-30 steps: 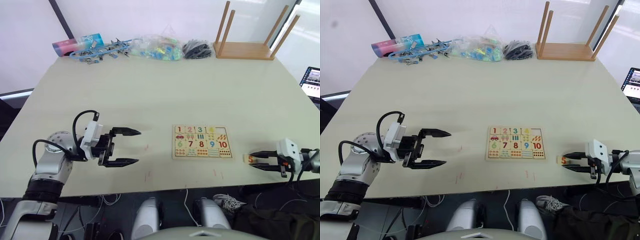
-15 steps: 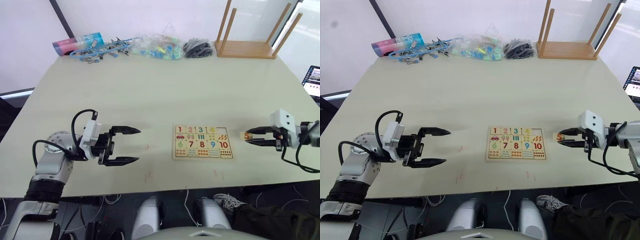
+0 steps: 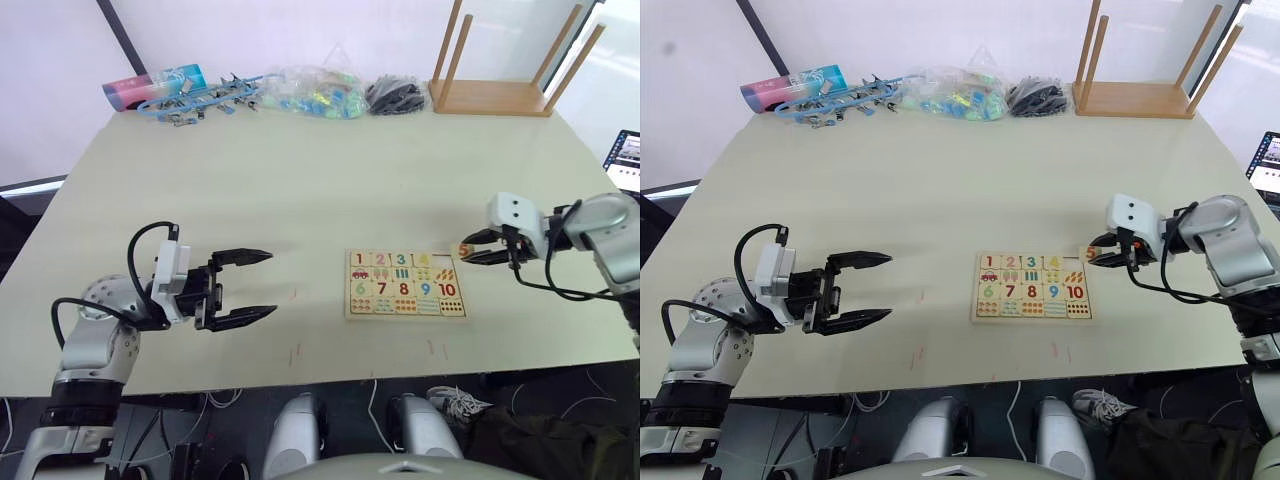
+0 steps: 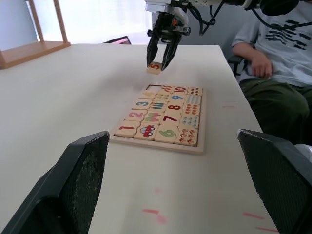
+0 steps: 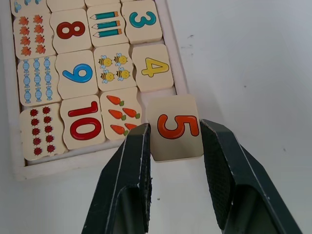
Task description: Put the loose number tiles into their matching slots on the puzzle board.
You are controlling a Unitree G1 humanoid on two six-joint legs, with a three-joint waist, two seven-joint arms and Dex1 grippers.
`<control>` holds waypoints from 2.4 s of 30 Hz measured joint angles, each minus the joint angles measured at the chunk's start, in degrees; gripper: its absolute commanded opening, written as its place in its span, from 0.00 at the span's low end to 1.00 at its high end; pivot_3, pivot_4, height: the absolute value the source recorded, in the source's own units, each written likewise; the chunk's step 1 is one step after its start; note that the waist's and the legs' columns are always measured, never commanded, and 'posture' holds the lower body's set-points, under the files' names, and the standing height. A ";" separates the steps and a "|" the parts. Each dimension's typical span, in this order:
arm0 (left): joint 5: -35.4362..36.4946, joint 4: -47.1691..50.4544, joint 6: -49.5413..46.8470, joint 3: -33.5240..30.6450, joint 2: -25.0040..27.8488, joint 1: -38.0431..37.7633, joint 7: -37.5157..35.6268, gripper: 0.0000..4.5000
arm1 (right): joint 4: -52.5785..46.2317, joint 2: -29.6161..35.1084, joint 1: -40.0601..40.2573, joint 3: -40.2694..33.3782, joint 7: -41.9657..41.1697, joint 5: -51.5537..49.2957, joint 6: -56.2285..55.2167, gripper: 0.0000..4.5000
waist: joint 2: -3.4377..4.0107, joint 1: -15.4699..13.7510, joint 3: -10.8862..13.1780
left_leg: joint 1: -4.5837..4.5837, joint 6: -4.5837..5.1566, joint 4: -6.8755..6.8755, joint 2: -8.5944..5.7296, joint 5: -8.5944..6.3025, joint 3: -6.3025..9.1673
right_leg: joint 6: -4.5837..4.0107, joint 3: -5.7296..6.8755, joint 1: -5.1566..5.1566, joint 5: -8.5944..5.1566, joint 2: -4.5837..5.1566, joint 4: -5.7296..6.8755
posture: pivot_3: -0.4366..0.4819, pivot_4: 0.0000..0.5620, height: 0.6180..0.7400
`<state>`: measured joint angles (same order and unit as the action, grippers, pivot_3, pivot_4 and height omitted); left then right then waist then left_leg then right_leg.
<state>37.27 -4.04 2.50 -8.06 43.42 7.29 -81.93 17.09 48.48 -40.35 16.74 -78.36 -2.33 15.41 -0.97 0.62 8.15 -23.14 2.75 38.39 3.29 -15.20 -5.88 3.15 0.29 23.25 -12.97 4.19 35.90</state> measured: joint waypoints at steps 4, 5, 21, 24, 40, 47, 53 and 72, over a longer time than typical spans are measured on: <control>-0.02 2.95 -1.10 -0.55 -0.19 -1.24 1.83 1.00 | 1.79 -1.65 -2.13 2.92 -0.33 2.79 0.13 0.21 | 0.00 0.01 0.00 | -0.01 -0.01 0.00 0.00 0.00 -0.02 | 0.00 0.01 0.01 0.00 0.00 -0.01 | 0.48 0.27 0.99; -0.02 3.50 -1.29 -0.61 -0.21 -1.61 2.18 1.00 | 2.09 -1.92 -2.55 3.43 -0.41 3.46 0.13 0.21 | 0.00 0.04 0.00 | -0.01 -0.01 0.00 0.00 0.00 -0.03 | 0.00 0.01 0.01 0.00 0.00 -0.01 | 0.48 0.27 0.99; -0.82 6.18 -3.21 -0.94 -0.38 -3.09 4.39 1.00 | 4.58 -4.25 -6.66 7.27 -2.63 9.91 1.00 0.21 | 0.01 0.12 0.00 | 0.00 -0.02 0.00 0.01 0.01 -0.14 | 0.01 0.02 0.01 0.00 -0.02 0.00 | 0.48 0.27 0.99; -1.06 6.99 -3.34 -0.94 -0.58 -3.10 4.53 1.00 | 4.16 -4.58 -6.68 7.37 -3.31 10.44 1.82 0.21 | 0.00 0.14 0.00 | 0.01 -0.02 0.00 0.01 0.01 -0.14 | 0.00 0.02 0.01 0.00 -0.02 0.01 | 0.48 0.27 0.99; -1.10 7.45 -4.35 -0.94 -1.01 -3.11 4.79 1.00 | 3.58 -6.48 -6.94 7.44 -3.60 11.02 3.30 0.21 | 0.00 0.18 0.00 | 0.01 -0.03 0.00 0.01 0.01 -0.15 | 0.01 0.02 0.00 0.00 -0.03 0.01 | 0.48 0.27 0.99; -1.12 7.45 -4.53 -0.94 -1.07 -3.10 4.75 1.00 | 3.21 -6.80 -6.94 7.44 -3.53 11.02 4.06 0.21 | 0.00 0.21 0.00 | 0.02 -0.03 0.00 0.01 0.01 -0.14 | 0.00 0.02 0.01 0.00 -0.03 0.01 | 0.48 0.27 0.99; -1.19 7.45 -4.53 -0.94 -1.16 -3.06 4.66 1.00 | 3.22 -6.80 -6.94 7.44 -3.32 11.03 3.75 0.21 | 0.00 0.21 0.00 | 0.02 -0.03 0.00 0.01 0.01 -0.14 | 0.00 0.02 0.01 0.00 -0.03 0.01 | 0.48 0.27 0.99; -1.65 7.44 -4.53 -0.94 -1.60 -2.90 4.39 1.00 | 4.25 -5.96 -7.58 6.96 -4.76 10.01 3.45 0.90 | 0.01 0.15 0.01 | 0.01 -0.03 0.00 0.01 0.01 -0.13 | 0.00 0.02 0.01 0.00 -0.02 0.00 | 0.48 0.27 0.99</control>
<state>35.61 3.40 -2.03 -8.99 41.82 4.39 -77.54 21.34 42.51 -47.93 23.70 -83.12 7.68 18.86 -0.96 0.77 8.15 -23.13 2.72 38.39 3.30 -15.19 -6.01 3.15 0.31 23.26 -12.96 4.17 35.90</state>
